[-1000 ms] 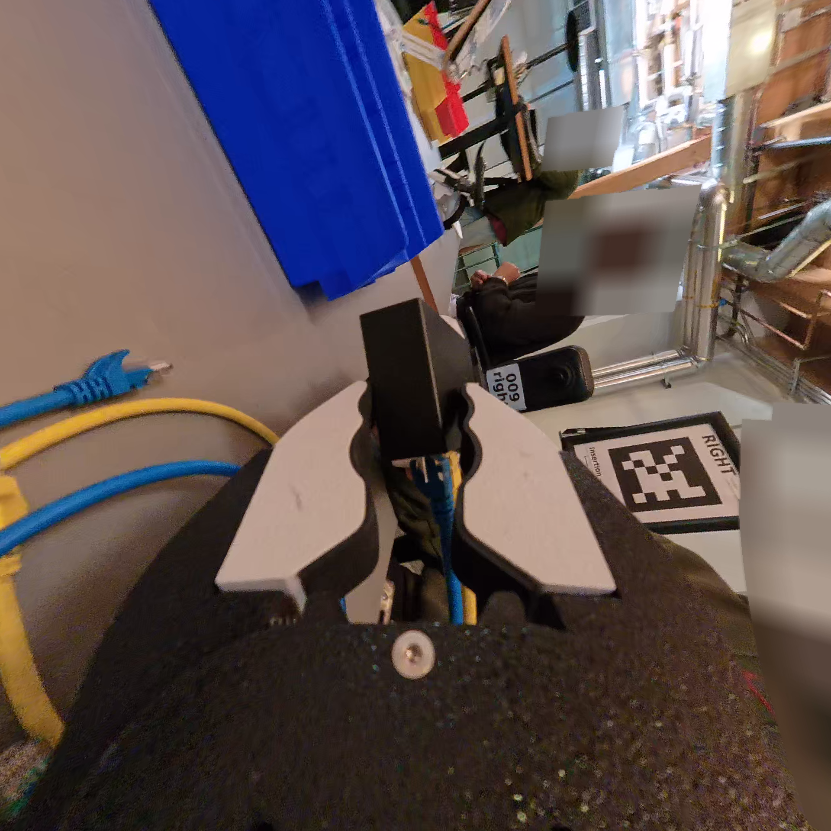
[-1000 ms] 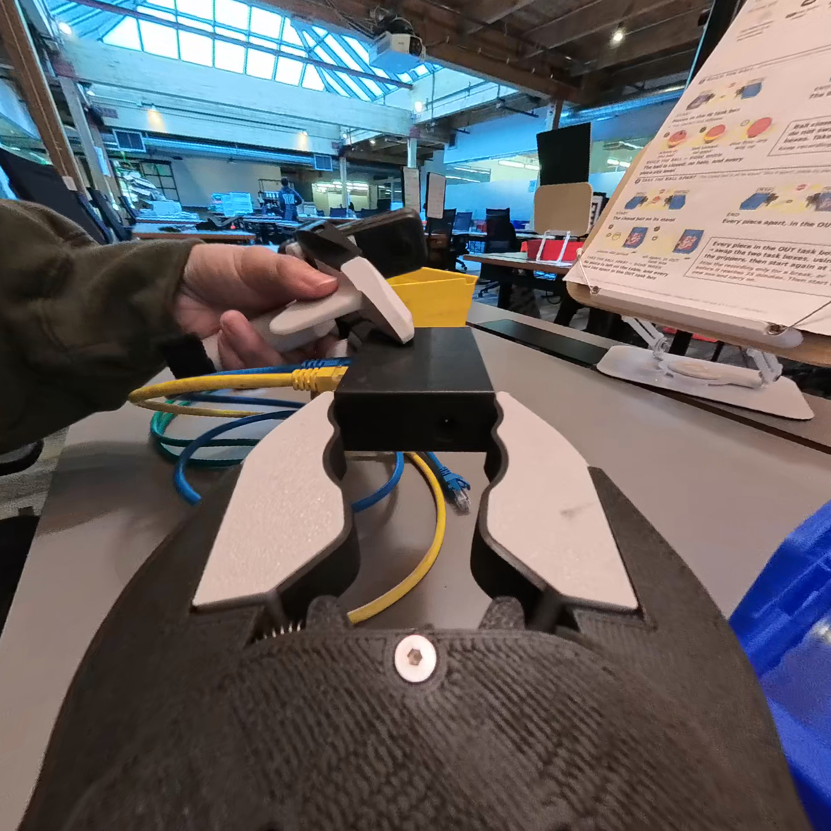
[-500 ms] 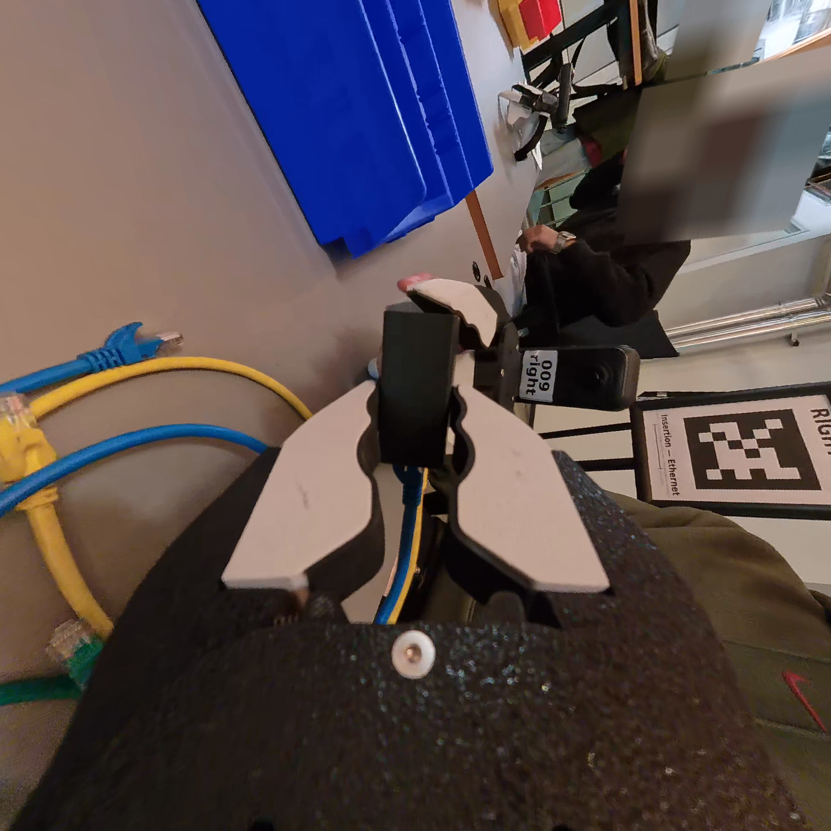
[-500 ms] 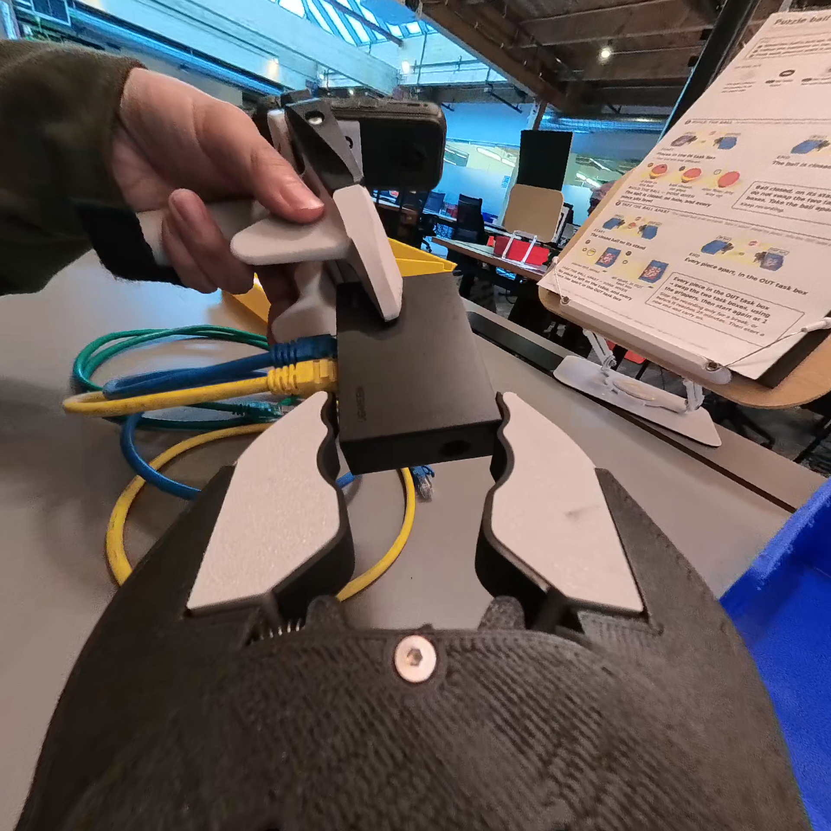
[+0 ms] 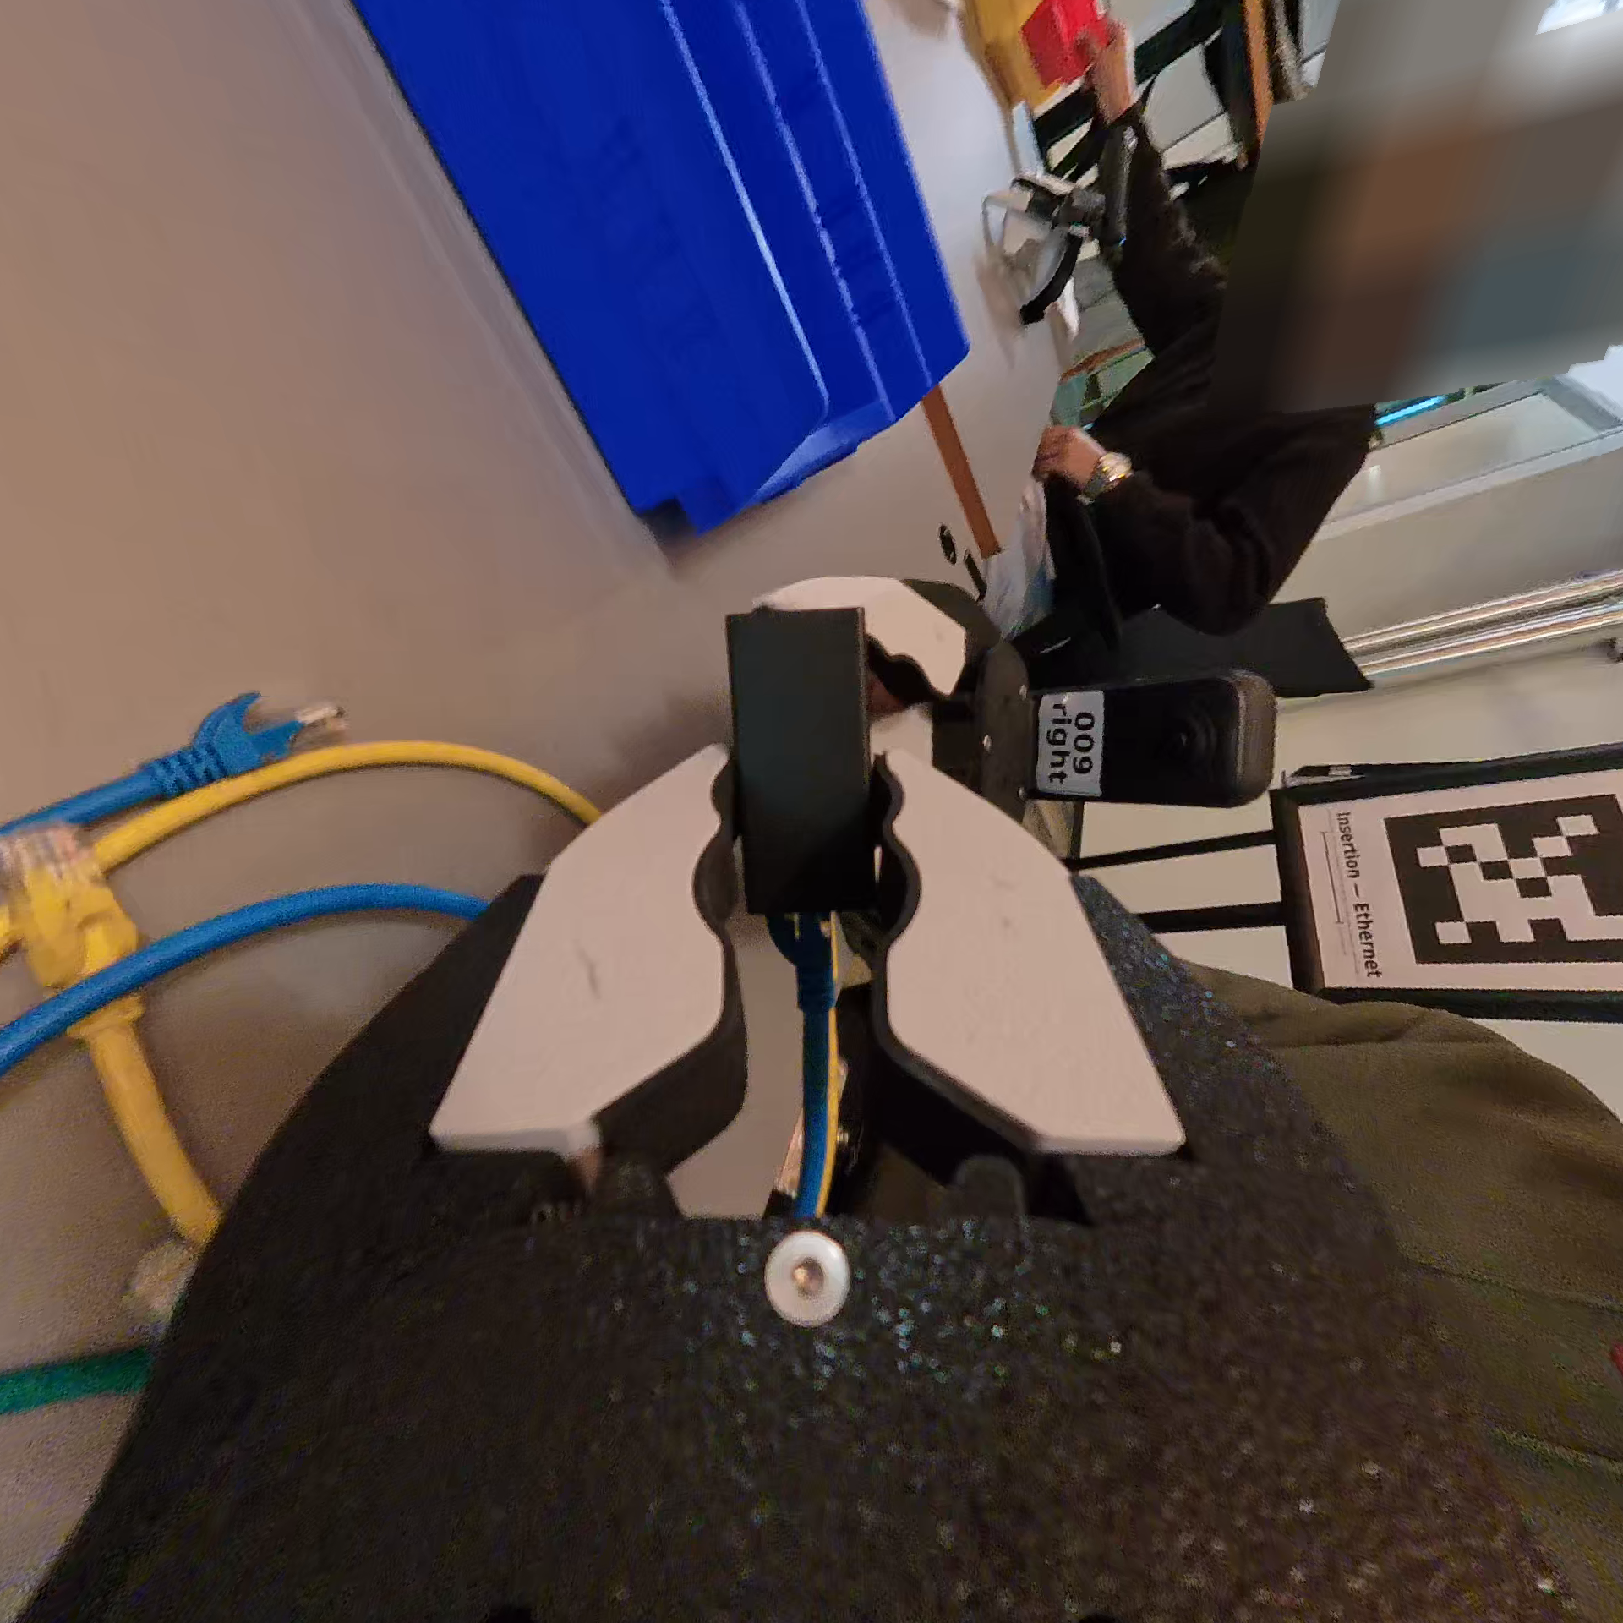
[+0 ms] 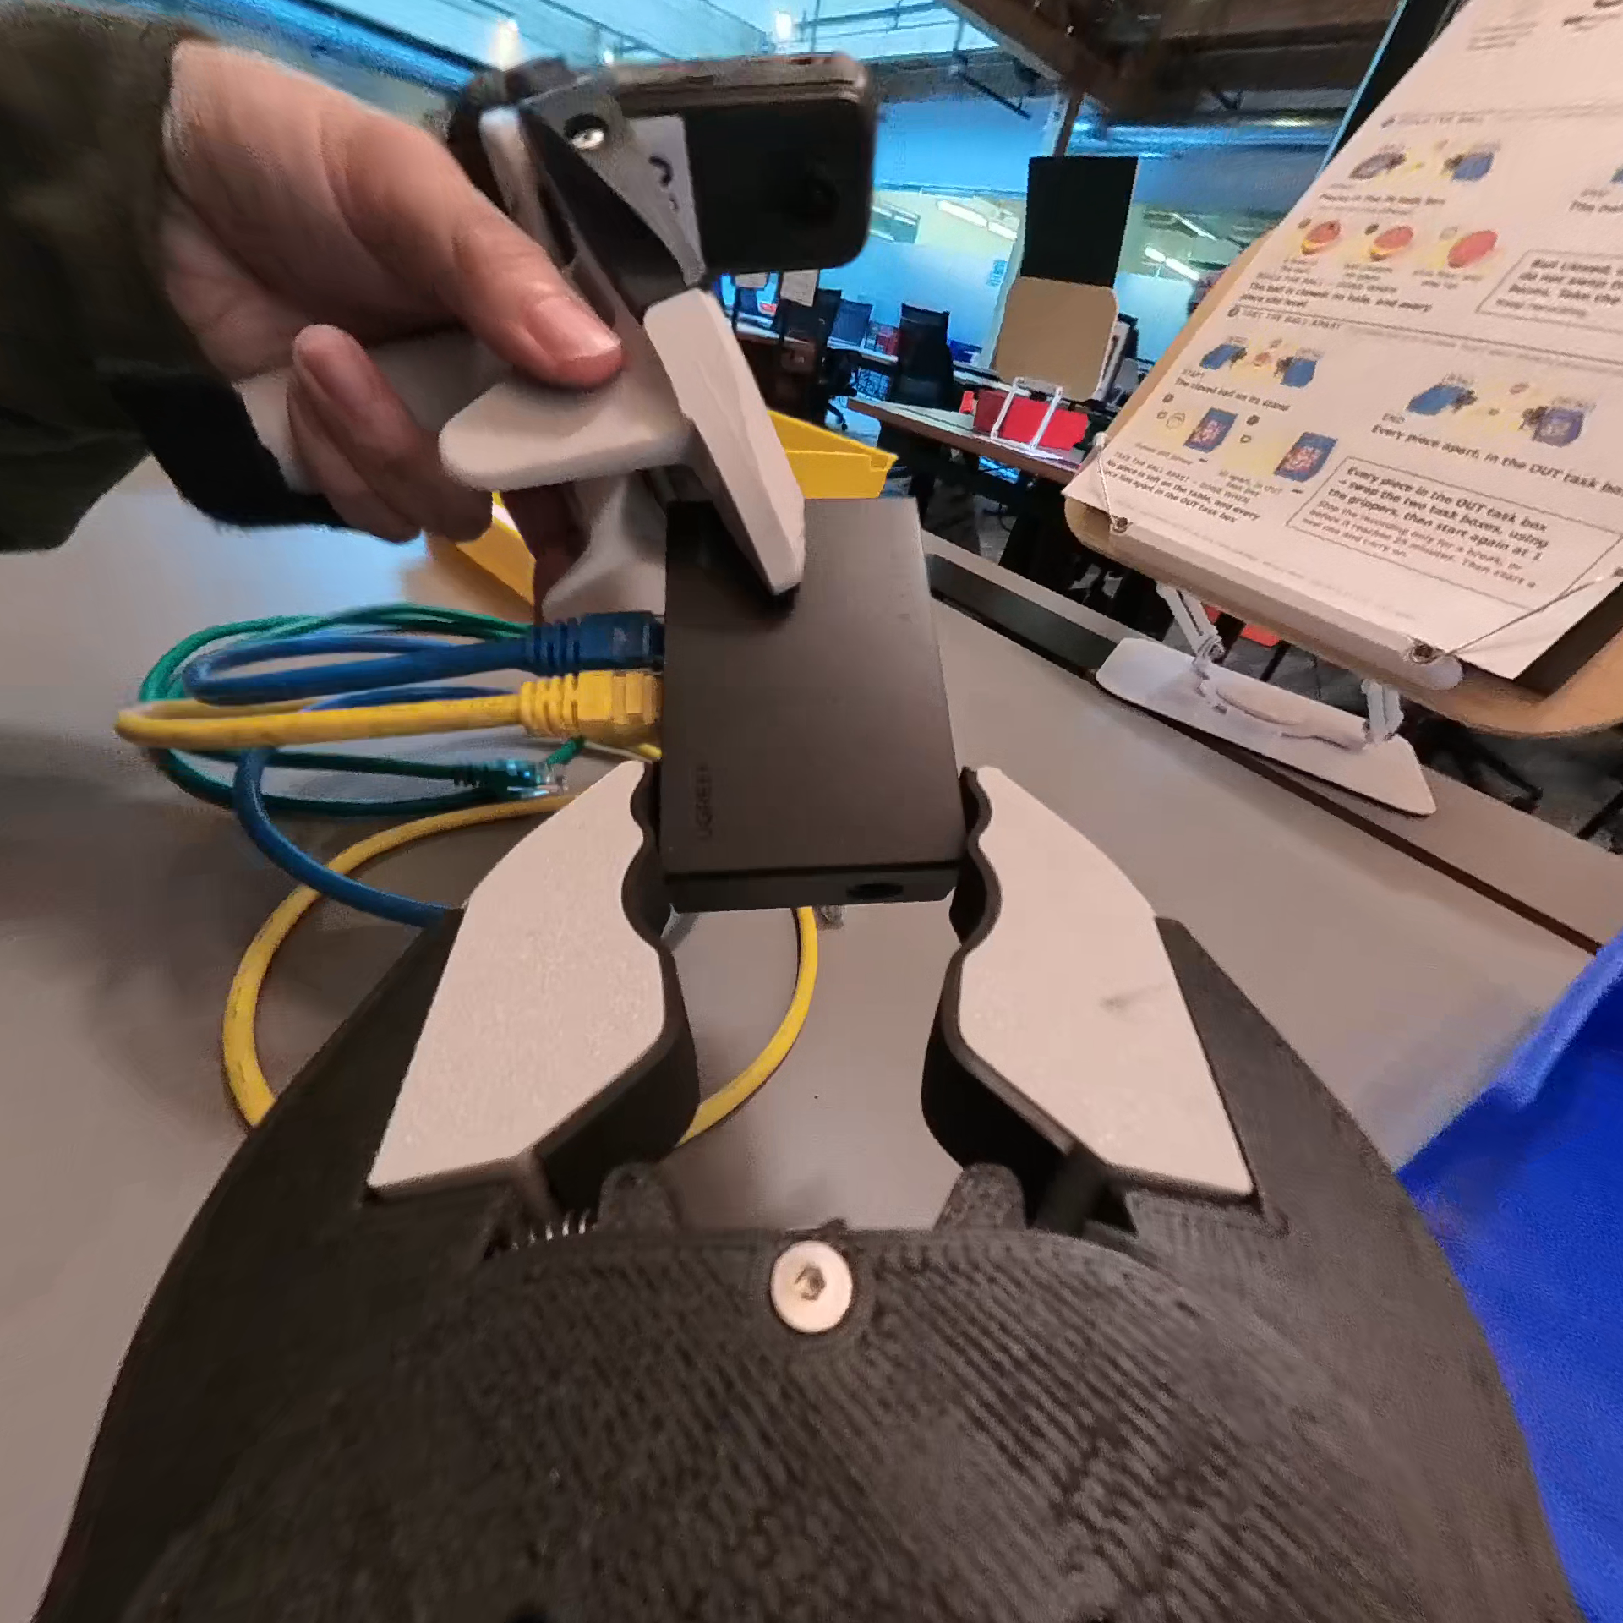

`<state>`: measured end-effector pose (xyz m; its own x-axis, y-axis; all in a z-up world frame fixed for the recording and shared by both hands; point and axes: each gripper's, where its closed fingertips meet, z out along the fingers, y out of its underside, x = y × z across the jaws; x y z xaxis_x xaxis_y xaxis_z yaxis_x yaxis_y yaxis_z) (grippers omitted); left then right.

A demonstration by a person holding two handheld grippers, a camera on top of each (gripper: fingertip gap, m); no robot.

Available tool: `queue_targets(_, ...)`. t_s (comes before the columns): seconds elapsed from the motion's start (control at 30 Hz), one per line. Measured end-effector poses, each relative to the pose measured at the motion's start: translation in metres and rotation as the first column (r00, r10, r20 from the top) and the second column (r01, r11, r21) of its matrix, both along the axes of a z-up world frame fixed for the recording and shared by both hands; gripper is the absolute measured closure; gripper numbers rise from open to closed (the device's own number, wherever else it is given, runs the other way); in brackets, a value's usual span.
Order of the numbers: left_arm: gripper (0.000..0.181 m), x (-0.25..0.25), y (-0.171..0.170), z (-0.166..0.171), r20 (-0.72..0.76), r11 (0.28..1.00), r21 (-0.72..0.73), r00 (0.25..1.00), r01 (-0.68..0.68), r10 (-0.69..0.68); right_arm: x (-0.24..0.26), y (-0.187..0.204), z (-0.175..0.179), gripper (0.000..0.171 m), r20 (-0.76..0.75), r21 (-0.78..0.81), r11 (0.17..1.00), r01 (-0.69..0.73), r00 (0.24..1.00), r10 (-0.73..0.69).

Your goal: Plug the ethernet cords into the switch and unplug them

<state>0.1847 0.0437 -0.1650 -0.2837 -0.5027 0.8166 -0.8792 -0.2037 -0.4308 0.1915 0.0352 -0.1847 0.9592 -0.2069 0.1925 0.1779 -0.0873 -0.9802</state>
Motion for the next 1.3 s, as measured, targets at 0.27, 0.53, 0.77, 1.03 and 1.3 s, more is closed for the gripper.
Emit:
queue_targets(0.27, 0.142, 0.014, 0.008, 0.02, 0.2, 0.998, 0.005, 0.978, -0.058, 0.056, 0.011, -0.01, 0.012, 0.107, -0.184, 0.13, 0.992, 0.002, 0.983, 0.022)
queue_targets(0.53, 0.141, 0.013, 0.059, 0.063, 0.466, 0.958, 0.145, 0.871, -0.248, 0.156, 0.021, -0.017, 0.016, 0.108, -0.243, 0.186, 0.982, 0.038, 0.97, 0.009)
queue_targets(0.77, 0.145, -0.047, 0.143, 0.03, 0.591, 0.656, 0.523, 0.786, -0.545, 0.181, 0.053, -0.046, 0.023, 0.108, -0.336, 0.284, 0.937, 0.202, 0.936, -0.1)
queue_targets(1.03, 0.153, -0.105, 0.108, -0.092, 0.19, 0.72, 0.663, 0.976, -0.205, 0.103, 0.054, -0.044, 0.021, 0.108, -0.286, 0.245, 0.949, 0.2, 0.95, -0.127)
queue_targets(1.3, 0.169, -0.096, 0.094, -0.118, 0.098, 0.683, 0.712, 0.986, -0.165, 0.136, 0.049, -0.038, 0.019, 0.108, -0.254, 0.212, 0.962, 0.17, 0.961, -0.114)
